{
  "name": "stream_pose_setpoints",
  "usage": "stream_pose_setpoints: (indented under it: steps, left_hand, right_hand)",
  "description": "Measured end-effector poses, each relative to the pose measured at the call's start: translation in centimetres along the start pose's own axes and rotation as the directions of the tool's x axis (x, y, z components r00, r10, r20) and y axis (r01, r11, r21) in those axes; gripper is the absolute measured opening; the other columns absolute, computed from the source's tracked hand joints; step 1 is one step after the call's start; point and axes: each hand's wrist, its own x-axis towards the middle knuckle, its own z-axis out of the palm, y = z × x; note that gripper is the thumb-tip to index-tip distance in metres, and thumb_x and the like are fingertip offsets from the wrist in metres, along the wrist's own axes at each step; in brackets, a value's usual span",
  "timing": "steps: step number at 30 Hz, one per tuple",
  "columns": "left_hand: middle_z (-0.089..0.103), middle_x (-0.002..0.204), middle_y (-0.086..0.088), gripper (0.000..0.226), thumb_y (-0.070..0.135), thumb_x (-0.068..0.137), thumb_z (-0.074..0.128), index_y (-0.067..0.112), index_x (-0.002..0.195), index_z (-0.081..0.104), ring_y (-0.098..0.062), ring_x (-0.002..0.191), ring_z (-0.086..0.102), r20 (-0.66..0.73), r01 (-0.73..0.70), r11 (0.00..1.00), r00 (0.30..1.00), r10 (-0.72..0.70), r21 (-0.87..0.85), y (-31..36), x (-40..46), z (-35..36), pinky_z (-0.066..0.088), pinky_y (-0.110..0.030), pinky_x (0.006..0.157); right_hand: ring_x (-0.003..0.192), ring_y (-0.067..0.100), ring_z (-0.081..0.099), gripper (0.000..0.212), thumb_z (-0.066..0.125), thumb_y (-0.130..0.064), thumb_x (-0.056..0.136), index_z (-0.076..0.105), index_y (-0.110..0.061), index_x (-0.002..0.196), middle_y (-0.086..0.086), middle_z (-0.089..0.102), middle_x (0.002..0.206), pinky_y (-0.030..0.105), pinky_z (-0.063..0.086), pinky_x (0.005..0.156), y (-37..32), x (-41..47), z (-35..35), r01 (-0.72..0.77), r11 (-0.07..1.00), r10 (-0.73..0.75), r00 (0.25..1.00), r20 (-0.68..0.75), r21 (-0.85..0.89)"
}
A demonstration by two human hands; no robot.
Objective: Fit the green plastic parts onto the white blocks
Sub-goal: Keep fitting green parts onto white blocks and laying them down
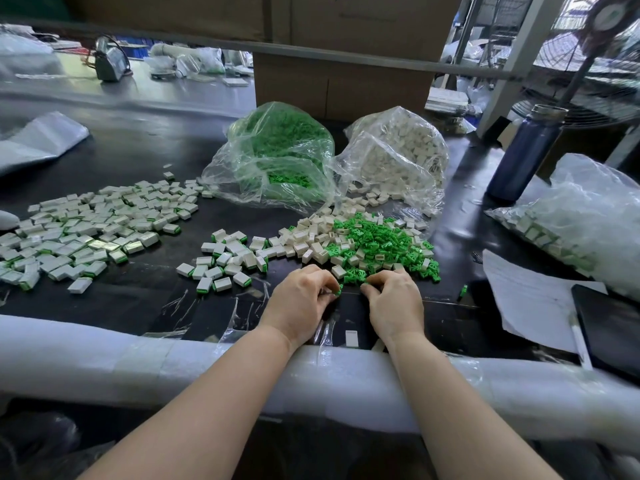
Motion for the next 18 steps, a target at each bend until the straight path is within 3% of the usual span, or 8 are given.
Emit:
stream_pose_setpoints:
  steps: [6, 12, 15, 18]
  left_hand:
    - [0.055, 0.110, 0.000, 0.031, 0.018, 0.090, 0.058, 0.015, 0.121, 0.060, -0.015, 0.108, 0.049, 0.040, 0.049, 0.999, 0.998, -0.049, -0.010, -0.22, 0.21, 0.19, 0.038, -0.024, 0.096]
    - [0.053, 0.107, 0.001, 0.019, 0.022, 0.089, 0.059, 0.015, 0.106, 0.065, -0.014, 0.107, 0.043, 0.047, 0.071, 0.997, 0.996, -0.071, 0.016, -0.56, 0.27, 0.33, 0.032, -0.019, 0.093]
    - [0.058, 0.099, 0.002, 0.013, 0.018, 0.085, 0.065, 0.015, 0.099, 0.064, -0.012, 0.096, 0.051, 0.031, 0.074, 0.997, 0.997, -0.073, -0.023, -0.52, 0.22, 0.17, 0.040, -0.021, 0.089]
    - [0.056, 0.088, 0.006, 0.017, 0.009, 0.080, 0.070, 0.014, 0.096, 0.067, 0.001, 0.075, 0.052, -0.013, 0.082, 0.987, 0.996, -0.085, -0.140, -0.52, 0.18, -0.08, 0.042, -0.005, 0.076]
  right_hand:
    - [0.096, 0.022, 0.052, 0.017, 0.057, -0.019, 0.092, 0.070, -0.009, 0.096, 0.001, 0.055, 0.093, 0.024, 0.034, 0.078, -0.23, -0.25, -0.14, 0.107, 0.990, -0.099, 0.992, -0.079, 0.097]
    - [0.078, 0.012, 0.052, 0.014, 0.058, -0.021, 0.091, 0.070, -0.014, 0.090, -0.015, 0.051, 0.071, 0.028, 0.042, 0.078, -0.39, -0.48, -0.23, 0.154, 0.969, -0.136, 0.985, -0.105, 0.193]
    - [0.077, 0.013, 0.057, 0.011, 0.061, -0.019, 0.089, 0.070, -0.015, 0.087, -0.011, 0.058, 0.073, 0.028, 0.046, 0.079, -0.42, -0.43, -0.26, 0.138, 0.956, -0.123, 0.990, -0.074, 0.260]
    - [0.077, 0.013, 0.061, 0.003, 0.068, -0.016, 0.084, 0.071, -0.016, 0.083, -0.013, 0.060, 0.073, 0.028, 0.051, 0.078, -0.45, -0.46, -0.33, 0.121, 0.926, -0.114, 0.993, -0.041, 0.357]
